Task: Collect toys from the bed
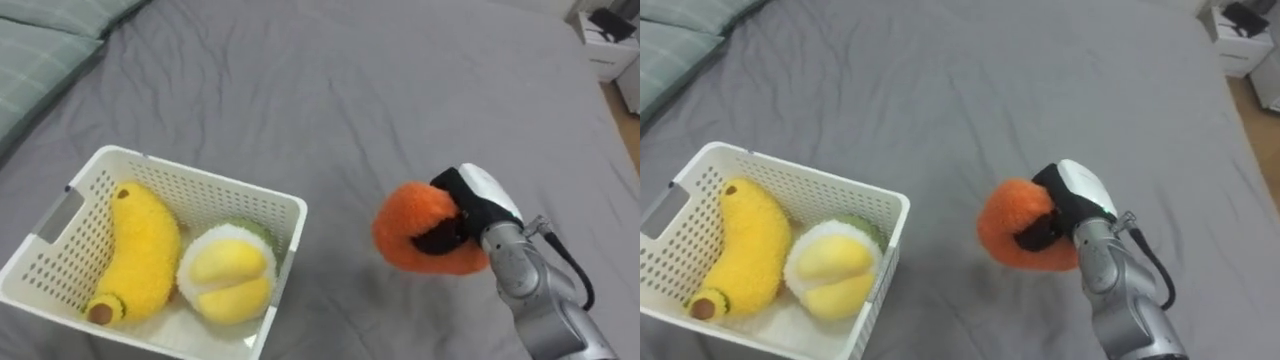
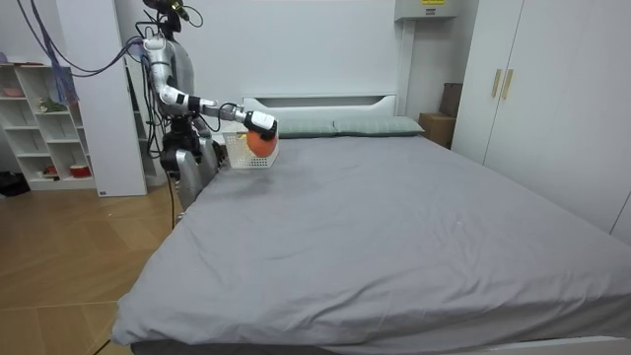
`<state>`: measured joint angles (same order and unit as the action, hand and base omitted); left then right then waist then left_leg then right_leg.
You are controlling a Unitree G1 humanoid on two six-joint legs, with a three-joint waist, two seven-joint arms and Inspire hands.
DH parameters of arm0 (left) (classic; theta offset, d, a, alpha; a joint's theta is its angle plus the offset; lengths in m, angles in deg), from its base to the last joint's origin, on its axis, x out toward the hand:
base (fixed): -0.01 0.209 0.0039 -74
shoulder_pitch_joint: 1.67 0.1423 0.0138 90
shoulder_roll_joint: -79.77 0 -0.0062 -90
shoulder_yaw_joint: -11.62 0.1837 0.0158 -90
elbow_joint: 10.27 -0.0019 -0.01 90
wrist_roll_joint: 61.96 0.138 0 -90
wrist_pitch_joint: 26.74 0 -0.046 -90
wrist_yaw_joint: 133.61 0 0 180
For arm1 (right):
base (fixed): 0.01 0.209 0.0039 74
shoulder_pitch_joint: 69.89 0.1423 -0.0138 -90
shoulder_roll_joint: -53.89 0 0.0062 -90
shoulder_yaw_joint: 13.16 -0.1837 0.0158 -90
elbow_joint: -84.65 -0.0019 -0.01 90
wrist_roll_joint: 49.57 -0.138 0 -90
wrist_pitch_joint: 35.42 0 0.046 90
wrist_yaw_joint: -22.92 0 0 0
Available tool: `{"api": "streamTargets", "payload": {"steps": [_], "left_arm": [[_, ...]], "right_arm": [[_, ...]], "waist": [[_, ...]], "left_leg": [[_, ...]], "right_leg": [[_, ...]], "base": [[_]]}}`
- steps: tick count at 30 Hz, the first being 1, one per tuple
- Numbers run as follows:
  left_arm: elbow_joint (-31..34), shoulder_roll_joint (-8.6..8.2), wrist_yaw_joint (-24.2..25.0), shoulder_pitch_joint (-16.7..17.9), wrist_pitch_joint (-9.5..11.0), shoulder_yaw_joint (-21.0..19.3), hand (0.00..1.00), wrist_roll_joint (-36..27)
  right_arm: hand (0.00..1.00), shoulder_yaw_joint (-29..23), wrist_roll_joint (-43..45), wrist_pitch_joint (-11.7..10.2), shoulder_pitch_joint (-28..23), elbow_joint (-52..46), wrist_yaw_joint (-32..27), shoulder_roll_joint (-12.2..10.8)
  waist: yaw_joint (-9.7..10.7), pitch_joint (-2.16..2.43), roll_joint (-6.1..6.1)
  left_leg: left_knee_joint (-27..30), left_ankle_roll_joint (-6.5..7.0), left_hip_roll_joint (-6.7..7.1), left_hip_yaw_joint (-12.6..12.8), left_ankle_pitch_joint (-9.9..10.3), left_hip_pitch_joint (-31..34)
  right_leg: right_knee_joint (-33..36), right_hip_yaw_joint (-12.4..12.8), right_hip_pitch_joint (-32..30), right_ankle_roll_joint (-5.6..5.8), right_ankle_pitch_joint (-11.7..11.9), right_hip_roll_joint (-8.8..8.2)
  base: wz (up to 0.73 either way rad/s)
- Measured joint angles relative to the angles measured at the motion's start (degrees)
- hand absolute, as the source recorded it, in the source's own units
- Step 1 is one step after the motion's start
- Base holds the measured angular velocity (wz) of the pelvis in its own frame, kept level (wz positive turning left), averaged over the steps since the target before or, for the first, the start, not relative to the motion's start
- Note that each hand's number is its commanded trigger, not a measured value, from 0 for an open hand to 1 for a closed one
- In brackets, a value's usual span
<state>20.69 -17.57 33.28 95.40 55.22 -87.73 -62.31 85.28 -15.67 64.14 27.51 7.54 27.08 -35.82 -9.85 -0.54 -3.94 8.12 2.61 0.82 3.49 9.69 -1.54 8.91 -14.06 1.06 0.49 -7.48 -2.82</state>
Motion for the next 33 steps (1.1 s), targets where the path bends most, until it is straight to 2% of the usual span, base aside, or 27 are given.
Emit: {"api": "streamTargets", "payload": {"steps": [3, 5, 10, 18, 23, 27, 30, 33], "left_arm": [[0.0, -1.17, 0.0, 0.3, -0.1, -1.2, 0.00, 0.0], [0.0, -1.28, 0.1, 0.4, -0.2, -1.3, 0.00, 0.0], [-0.2, -1.44, 0.3, 0.7, -0.2, -1.6, 0.00, -0.3], [-0.8, -1.42, 1.1, 1.5, 0.4, -1.6, 0.00, -0.1], [-0.8, -1.41, 1.4, 1.2, 1.2, -1.4, 0.00, -0.1], [-1.4, -1.30, 1.4, 0.8, 1.6, -0.9, 0.00, 0.0], [-1.4, -1.02, 1.6, 0.5, 1.6, -0.5, 0.00, 0.0], [-1.1, -0.44, 2.5, 0.4, 1.6, -0.4, 0.00, 0.1]], "right_arm": [[1.00, -1.1, 0.0, 0.6, -0.2, -3.3, 0.3, 0.0], [1.00, -1.4, -0.2, 0.9, -0.2, -5.0, 0.8, 0.0], [1.00, -2.1, -3.4, 1.8, -0.2, -10.9, 4.0, 0.0], [1.00, -2.6, -4.5, 2.3, -0.2, -16.9, 8.4, -0.3], [1.00, -1.7, -5.6, 2.7, -0.1, -19.8, 9.5, -0.3], [1.00, 1.2, -6.9, 3.0, 1.4, -23.5, 11.7, -1.3], [1.00, 4.7, -6.8, 3.0, 3.7, -23.5, 13.4, -2.0], [1.00, 6.9, -6.5, 3.1, 4.5, -23.5, 15.0, -2.9]], "waist": [[0.2, 0.55, 0.98], [0.4, 0.59, 1.12], [0.9, 0.43, 1.12], [1.2, 0.24, 0.33], [-0.6, 0.31, -0.18], [-2.4, 0.34, -0.32], [-3.5, 0.21, -0.52], [-4.9, -0.15, -1.20]], "left_leg": [[-0.3, 0.01, -0.11, 0.7, 0.0, -0.7], [-0.4, 0.00, -0.22, 0.9, 0.0, -1.2], [-0.5, 0.06, -0.13, 1.0, 0.0, -2.8], [-0.5, 0.08, 0.01, 1.0, 0.0, -2.5], [-0.5, 0.07, 0.00, 1.0, 0.0, -2.2], [-0.6, 0.07, -0.10, 0.8, 0.0, -2.0], [-0.5, 0.06, -0.06, 0.1, 0.0, -2.0], [-0.5, 0.04, -0.06, -0.8, 0.0, -2.1]], "right_leg": [[0.4, 0.8, 0.0, 0.00, 0.0, -0.15], [0.9, 1.0, 0.2, 0.01, 0.0, -0.13], [0.9, 1.4, 2.0, 0.07, -0.1, -0.10], [0.9, 1.4, 1.9, 0.06, -0.1, -0.15], [0.8, 1.3, 1.5, 0.11, -0.2, -0.01], [0.8, 0.9, 1.0, 0.10, -0.2, 0.11], [0.8, 0.0, 1.3, 0.11, -0.2, 0.02], [0.7, -0.4, 1.9, 0.12, -0.2, -0.01]], "base": [[-0.12], [-0.05], [0.00], [0.00], [0.00], [0.02], [0.12], [0.15]]}}
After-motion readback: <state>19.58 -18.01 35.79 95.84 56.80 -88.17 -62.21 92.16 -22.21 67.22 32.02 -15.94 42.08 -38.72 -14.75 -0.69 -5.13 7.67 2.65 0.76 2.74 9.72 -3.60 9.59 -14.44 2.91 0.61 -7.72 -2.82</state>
